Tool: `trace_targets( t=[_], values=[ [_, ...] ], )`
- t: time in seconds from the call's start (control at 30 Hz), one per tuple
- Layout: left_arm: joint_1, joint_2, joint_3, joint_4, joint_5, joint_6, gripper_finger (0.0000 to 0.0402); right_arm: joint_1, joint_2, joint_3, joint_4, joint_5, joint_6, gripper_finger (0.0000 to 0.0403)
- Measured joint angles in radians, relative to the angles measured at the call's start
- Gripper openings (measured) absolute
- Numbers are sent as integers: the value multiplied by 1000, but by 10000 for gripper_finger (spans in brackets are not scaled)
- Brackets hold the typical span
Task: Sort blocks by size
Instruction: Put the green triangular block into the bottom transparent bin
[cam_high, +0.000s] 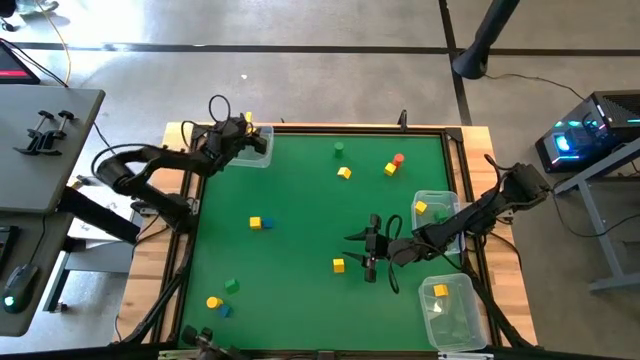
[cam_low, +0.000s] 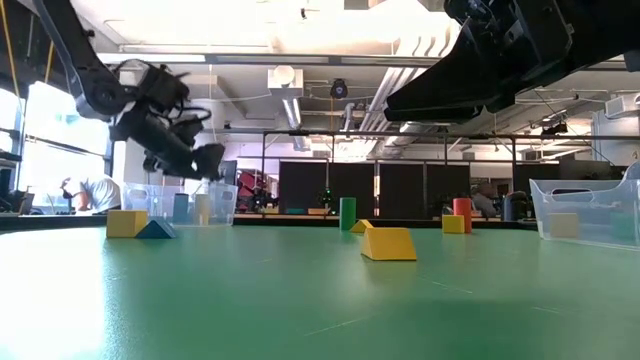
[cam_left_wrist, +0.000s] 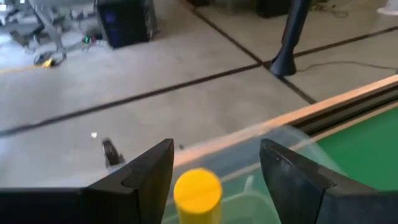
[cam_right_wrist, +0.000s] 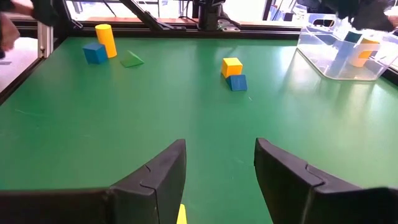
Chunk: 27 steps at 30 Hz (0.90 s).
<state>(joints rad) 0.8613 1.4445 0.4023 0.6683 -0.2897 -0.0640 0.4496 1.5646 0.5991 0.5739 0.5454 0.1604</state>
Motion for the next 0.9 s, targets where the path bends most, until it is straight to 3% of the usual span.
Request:
trace_targets(
  t=[0.23,0.43,0.63,0.9],
  values=[
    [-108,-233,0,-73,-1,105,224,0,0,0,0,0,0,181],
    [-325,-374,0,-178,-75,211,205,0,0,0,0,0,-2,181],
    [-556,-381,0,-226,-188,198,179,0,0,0,0,18,-3,181],
    [-831,-326,0,-246,-219,30,150,-6,0,0,45,101,0,181]
  ],
)
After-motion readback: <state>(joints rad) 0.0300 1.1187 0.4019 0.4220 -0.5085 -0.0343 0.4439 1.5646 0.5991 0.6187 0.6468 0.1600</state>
